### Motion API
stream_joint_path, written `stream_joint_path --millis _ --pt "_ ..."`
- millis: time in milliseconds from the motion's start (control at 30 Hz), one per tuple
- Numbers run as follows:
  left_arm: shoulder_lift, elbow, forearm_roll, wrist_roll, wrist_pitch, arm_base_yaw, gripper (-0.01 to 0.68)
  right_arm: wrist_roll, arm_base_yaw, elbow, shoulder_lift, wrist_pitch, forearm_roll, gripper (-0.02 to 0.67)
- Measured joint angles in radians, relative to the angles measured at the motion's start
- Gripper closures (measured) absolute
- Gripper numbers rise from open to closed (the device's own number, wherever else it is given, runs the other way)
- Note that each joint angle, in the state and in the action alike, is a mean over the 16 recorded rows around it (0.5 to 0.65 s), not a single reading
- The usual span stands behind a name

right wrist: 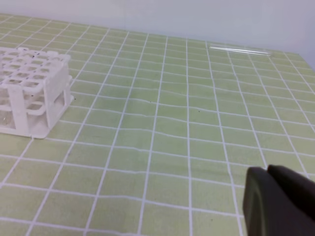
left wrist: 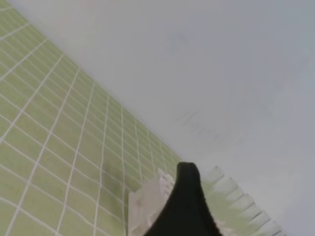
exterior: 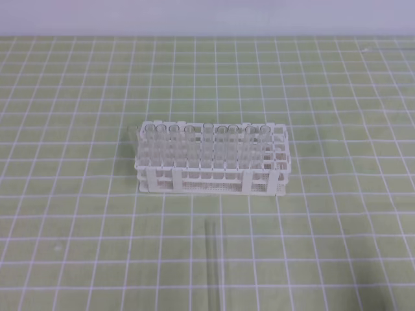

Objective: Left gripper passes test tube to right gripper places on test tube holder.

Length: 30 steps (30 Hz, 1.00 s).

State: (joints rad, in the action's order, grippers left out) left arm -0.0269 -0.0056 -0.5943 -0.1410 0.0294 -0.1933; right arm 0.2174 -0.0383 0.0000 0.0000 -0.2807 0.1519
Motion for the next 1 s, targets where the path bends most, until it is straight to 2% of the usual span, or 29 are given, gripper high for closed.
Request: stream_joint_path --millis 200,400,733,1000 --pt "0.011 -0.082 0.005 0.092 0.133 0.000 0.477 0.000 0.000 0.000 0.000 0.000 0.000 0.666" --pt "0.115 -0.275 0.010 0.236 0.383 0.000 0.652 0.000 0.000 0.000 0.000 0.000 0.000 0.666" --pt "0.520 -0.670 0.019 0.417 0.860 0.000 0.673 0.000 0.000 0.000 0.000 0.000 0.000 0.666" --pt "0.806 -0.865 0.057 0.428 1.040 -0.026 0.673 0.000 0.000 0.000 0.000 0.000 0.000 0.666"
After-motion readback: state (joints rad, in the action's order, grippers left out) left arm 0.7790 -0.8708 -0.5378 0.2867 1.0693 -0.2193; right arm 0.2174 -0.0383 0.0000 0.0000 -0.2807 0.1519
